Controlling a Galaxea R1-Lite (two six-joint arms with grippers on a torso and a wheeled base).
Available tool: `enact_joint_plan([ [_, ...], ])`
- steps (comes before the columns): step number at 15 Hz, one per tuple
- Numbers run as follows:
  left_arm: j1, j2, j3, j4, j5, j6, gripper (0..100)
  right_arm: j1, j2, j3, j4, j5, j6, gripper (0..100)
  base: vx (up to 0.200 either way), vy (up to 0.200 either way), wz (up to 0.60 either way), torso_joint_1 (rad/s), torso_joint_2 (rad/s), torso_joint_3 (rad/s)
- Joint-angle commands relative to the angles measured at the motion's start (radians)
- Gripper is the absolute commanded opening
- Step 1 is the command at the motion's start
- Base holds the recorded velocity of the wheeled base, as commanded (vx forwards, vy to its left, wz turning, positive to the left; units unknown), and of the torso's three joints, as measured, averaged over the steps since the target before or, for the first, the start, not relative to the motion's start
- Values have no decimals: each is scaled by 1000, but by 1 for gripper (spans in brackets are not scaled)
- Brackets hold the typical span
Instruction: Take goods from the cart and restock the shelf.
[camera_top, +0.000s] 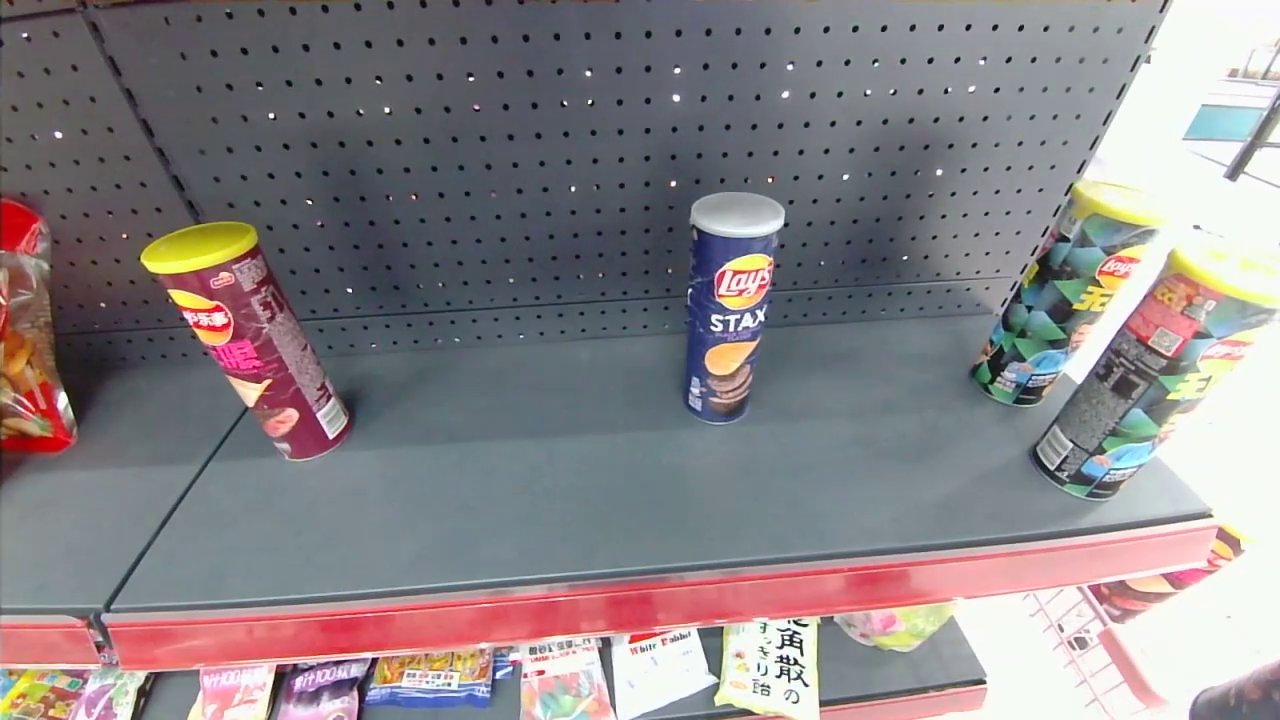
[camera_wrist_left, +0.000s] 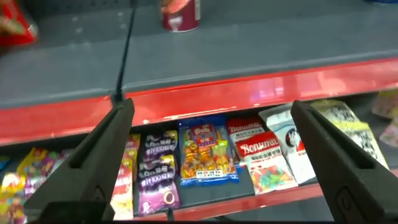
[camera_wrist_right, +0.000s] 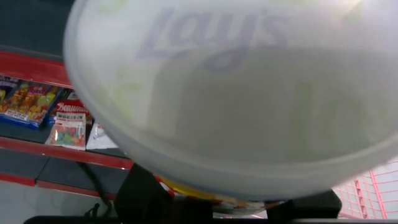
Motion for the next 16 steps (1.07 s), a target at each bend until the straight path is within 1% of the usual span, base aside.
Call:
enact_joint_plan([
  [1, -5, 106, -134, -4, -51, -2, 100, 0, 5, -6, -3, -4, 1, 0, 0, 0, 0, 0, 0, 0],
  [2, -5, 356, -347, -3, -63, -54, 100, -2, 4, -10, -3, -9, 1, 0, 0, 0, 0, 0, 0, 0],
  [3, -19, 519, -516, -4, -93, -131, 100, -2, 5, -11, -2, -6, 1, 0, 0, 0, 0, 0, 0, 0],
  [4, -54, 678, -629, -10, -172, -128, 100, -2, 11, -13, -2, -4, 1, 0, 0, 0, 0, 0, 0, 0],
  [5, -95, 789, -688, -30, -255, -111, 100, 0, 27, -16, -2, 2, 4, 0, 0, 0, 0, 0, 0, 0],
  [6, -160, 953, -755, -85, -347, -89, 100, 7, 34, -8, -2, 31, 26, 0, 0, 0, 0, 0, 0, 0],
  [7, -183, 1033, -784, -122, -358, -76, 100, 10, 36, -8, -3, 46, 35, 0, 0, 0, 0, 0, 0, 0],
  [8, -269, 1231, -842, -257, -369, -39, 100, 12, 47, -8, -2, 52, 41, 0, 0, 0, 0, 0, 0, 0],
  [9, -347, 1336, -876, -345, -398, -40, 100, 14, 54, -11, -2, 52, 41, 0, 0, 0, 0, 0, 0, 0],
  [10, -372, 1428, -915, -381, -458, -40, 100, 14, 71, -16, -5, 52, 42, 0, 0, 0, 0, 0, 0, 0],
  [11, -376, 1496, -956, -388, -519, -33, 100, 14, 79, -23, -5, 54, 42, 0, 0, 0, 0, 0, 0, 0],
  [12, -388, 1551, -1002, -388, -536, -20, 100, 14, 86, -28, -5, 54, 42, 0, 0, 0, 0, 0, 0, 0],
  [13, -404, 1574, -1022, -388, -536, -16, 100, 14, 89, -30, -5, 54, 42, 0, 0, 0, 0, 0, 0, 0],
  [14, -438, 1639, -1077, -388, -539, -16, 100, 14, 91, -30, -5, 54, 45, 0, 0, 0, 0, 0, 0, 0],
  [16, -482, 1714, -1137, -389, -537, -14, 100, 14, 89, -25, -3, 52, 53, 0, 0, 0, 0, 0, 0, 0],
])
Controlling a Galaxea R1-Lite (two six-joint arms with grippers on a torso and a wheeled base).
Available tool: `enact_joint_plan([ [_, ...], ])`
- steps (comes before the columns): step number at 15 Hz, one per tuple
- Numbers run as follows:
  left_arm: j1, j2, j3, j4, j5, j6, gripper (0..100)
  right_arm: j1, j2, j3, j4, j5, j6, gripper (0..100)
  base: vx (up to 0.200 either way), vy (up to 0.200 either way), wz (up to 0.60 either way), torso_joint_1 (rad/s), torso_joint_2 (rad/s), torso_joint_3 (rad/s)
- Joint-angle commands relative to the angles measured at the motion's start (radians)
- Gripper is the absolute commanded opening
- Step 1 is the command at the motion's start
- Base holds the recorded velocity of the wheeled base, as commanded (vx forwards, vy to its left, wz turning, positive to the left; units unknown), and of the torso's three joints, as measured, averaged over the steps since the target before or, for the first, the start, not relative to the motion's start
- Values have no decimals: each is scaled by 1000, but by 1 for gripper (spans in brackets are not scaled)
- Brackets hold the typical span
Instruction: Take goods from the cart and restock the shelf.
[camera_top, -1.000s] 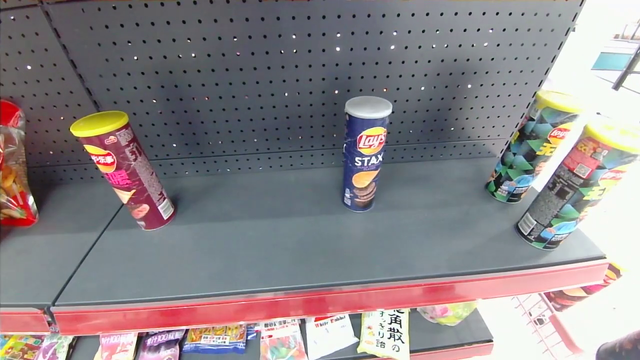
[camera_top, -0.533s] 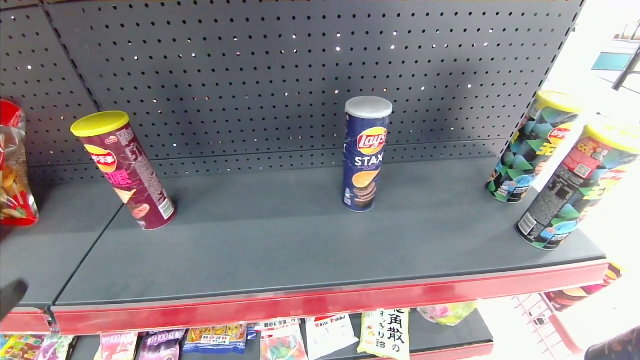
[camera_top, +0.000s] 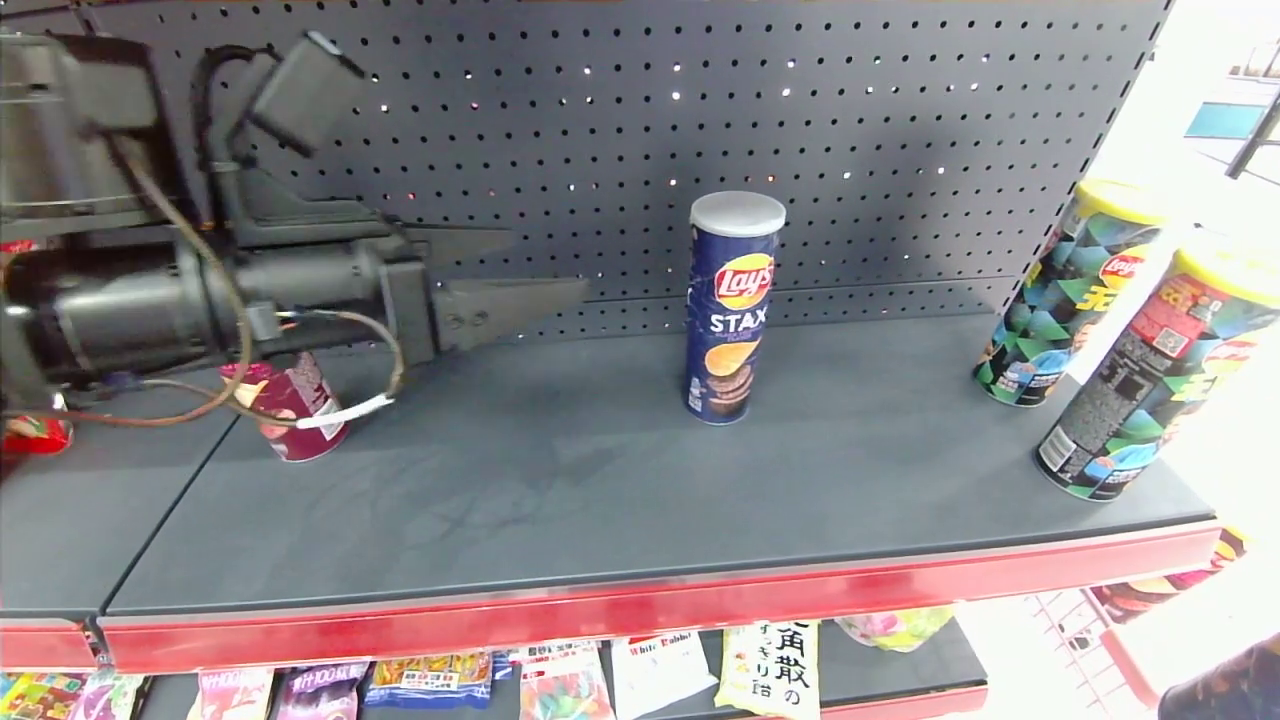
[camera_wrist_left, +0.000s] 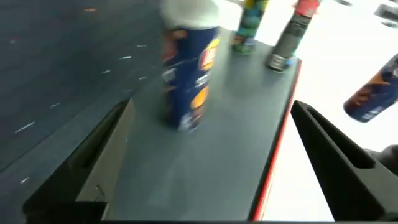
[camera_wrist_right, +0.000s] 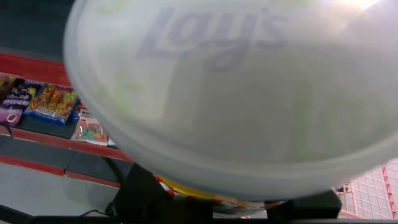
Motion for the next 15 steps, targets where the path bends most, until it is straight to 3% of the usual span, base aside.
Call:
enact_joint_plan([
  [1, -77, 201, -102, -19, -9, 5, 100, 0, 7, 3, 1, -1, -1, 0, 0, 0, 0, 0, 0, 0],
  [3, -91, 242, -132, -31, -6, 14, 100, -1, 7, 1, 1, -1, 1, 0, 0, 0, 0, 0, 0, 0],
  [5, -89, 299, -186, -37, 1, 69, 100, -1, 4, 3, 1, -1, 4, 0, 0, 0, 0, 0, 0, 0],
  [9, -91, 371, -277, -36, 15, 74, 100, -1, 1, 3, 1, -4, 19, 0, 0, 0, 0, 0, 0, 0],
  [12, -91, 423, -327, -37, 31, 113, 100, -1, 1, 3, 1, -4, 24, 0, 0, 0, 0, 0, 0, 0],
  [15, -97, 471, -384, -37, 31, 118, 100, -1, 3, 3, 1, -4, 27, 0, 0, 0, 0, 0, 0, 0],
])
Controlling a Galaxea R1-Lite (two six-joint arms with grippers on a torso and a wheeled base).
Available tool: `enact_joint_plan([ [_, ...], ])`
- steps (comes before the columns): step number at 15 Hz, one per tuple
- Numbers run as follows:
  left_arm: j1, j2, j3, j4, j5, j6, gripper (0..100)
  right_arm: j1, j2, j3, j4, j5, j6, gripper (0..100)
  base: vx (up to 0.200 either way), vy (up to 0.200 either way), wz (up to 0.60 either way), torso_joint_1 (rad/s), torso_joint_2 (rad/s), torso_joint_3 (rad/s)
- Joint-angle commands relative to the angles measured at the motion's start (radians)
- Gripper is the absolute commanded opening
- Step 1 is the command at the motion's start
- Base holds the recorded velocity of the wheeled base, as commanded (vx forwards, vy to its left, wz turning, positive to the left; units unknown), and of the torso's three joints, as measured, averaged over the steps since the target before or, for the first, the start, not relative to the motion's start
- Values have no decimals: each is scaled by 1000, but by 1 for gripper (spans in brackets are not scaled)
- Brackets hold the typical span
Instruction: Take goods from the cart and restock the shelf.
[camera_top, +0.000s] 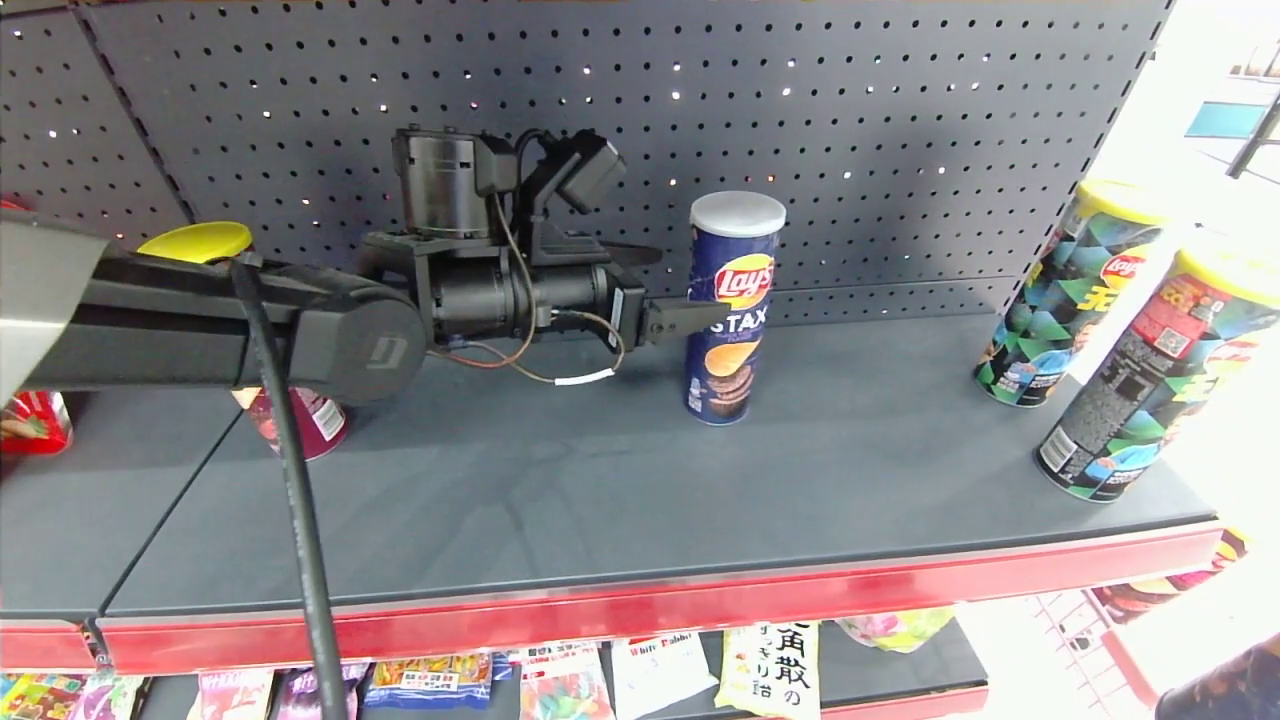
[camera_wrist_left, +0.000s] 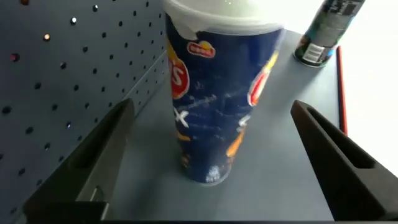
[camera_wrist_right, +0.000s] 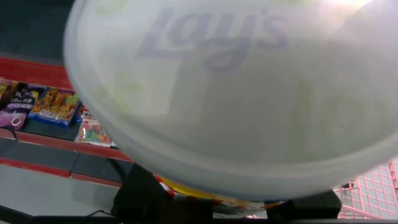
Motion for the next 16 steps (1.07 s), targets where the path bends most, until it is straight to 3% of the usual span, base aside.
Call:
enact_joint_plan([
  [1, -13, 42, -44, 1, 3, 0, 100, 0, -1, 2, 0, 1, 0, 0, 0, 0, 0, 0, 0, 0],
  [15, -55, 228, -294, 7, 43, 0, 100, 0, 4, 2, 1, -1, 14, 0, 0, 0, 0, 0, 0, 0],
  [16, -55, 233, -302, 9, 42, -2, 0, 0, 4, 2, 1, -1, 15, 0, 0, 0, 0, 0, 0, 0],
])
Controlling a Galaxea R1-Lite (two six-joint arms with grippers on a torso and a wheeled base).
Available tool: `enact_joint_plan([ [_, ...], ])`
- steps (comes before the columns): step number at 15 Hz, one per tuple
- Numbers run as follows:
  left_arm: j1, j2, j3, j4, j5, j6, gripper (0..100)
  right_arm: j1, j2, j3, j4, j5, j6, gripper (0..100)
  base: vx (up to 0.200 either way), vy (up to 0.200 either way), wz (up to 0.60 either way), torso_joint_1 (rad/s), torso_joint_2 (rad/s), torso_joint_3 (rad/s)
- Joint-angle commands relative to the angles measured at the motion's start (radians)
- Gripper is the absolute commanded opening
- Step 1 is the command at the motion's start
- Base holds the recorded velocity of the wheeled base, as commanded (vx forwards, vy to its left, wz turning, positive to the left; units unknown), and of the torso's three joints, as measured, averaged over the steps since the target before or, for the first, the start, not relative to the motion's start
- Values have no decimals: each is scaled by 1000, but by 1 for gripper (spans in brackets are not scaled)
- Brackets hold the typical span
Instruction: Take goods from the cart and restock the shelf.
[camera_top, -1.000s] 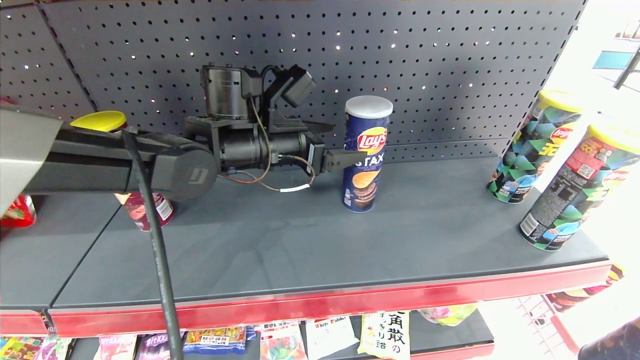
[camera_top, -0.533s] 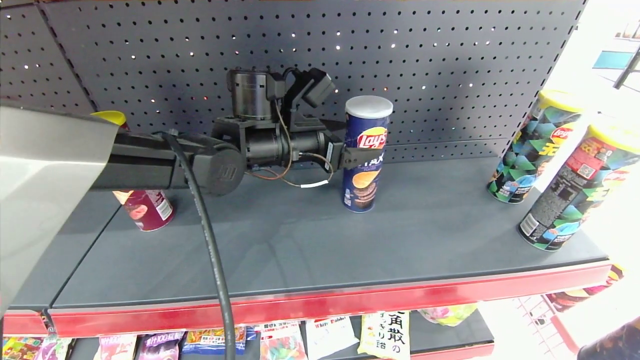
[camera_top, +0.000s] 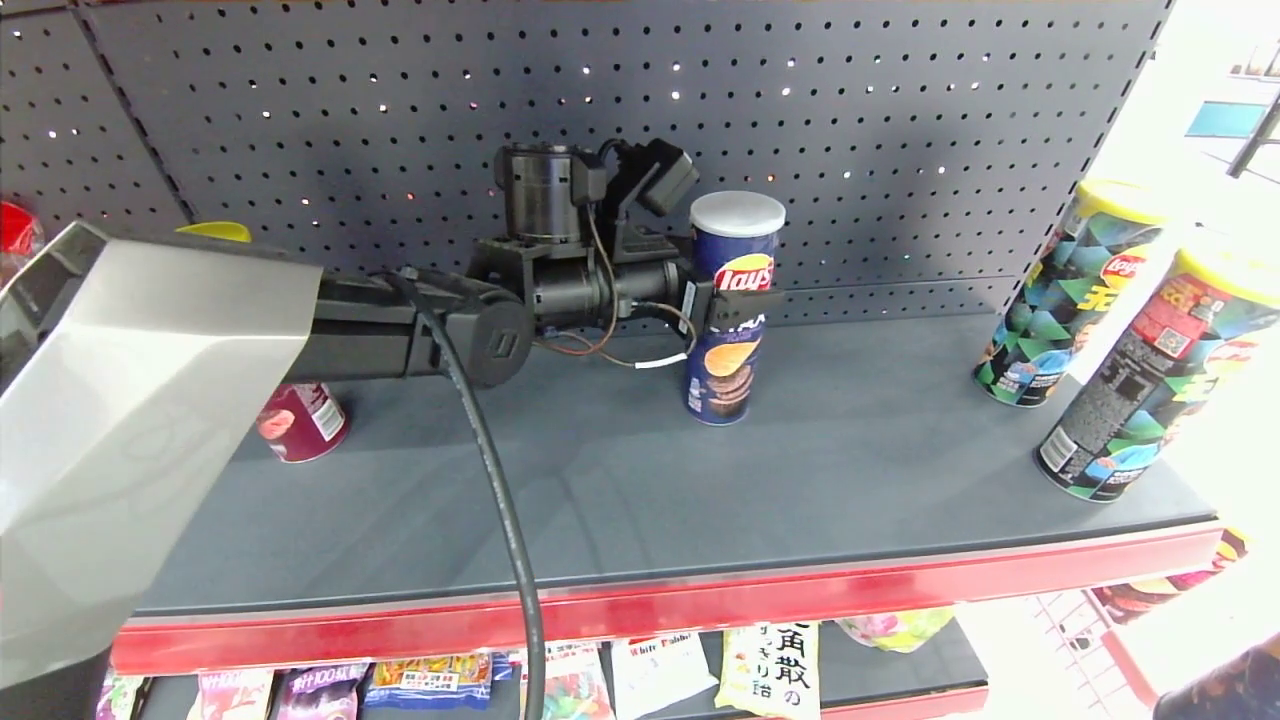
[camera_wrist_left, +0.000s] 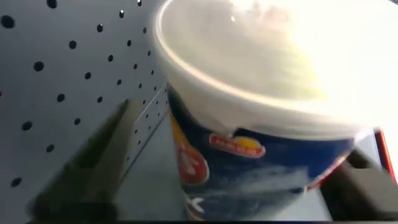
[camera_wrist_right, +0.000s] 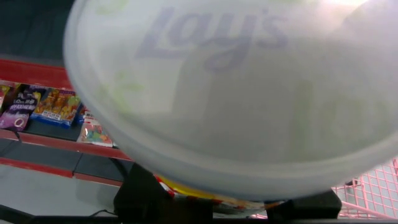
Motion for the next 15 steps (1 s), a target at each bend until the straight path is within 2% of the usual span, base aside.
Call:
enact_joint_plan([
  [1, -4, 13, -11, 2, -2, -2, 0, 0, 1, 0, 0, 0, 0, 0, 0, 0, 0, 0, 0, 0],
  [6, -10, -21, 9, -7, -14, -6, 0, 0, 1, -2, 0, 2, 2, 0, 0, 0, 0, 0, 0, 0],
  [9, -10, -138, 142, -7, -50, -12, 0, 0, 1, 0, 0, 2, 2, 0, 0, 0, 0, 0, 0, 0],
  [10, -10, -150, 158, -7, -51, -12, 0, 0, 1, 0, 0, 2, 2, 0, 0, 0, 0, 0, 0, 0],
  [11, -10, -251, 282, -9, -66, -9, 0, 0, 2, 1, 0, 5, 2, 0, 0, 0, 0, 0, 0, 0],
  [15, -12, -444, 553, -11, -77, -2, 0, 2, 2, 3, 0, 9, 2, 0, 0, 0, 0, 0, 0, 0],
])
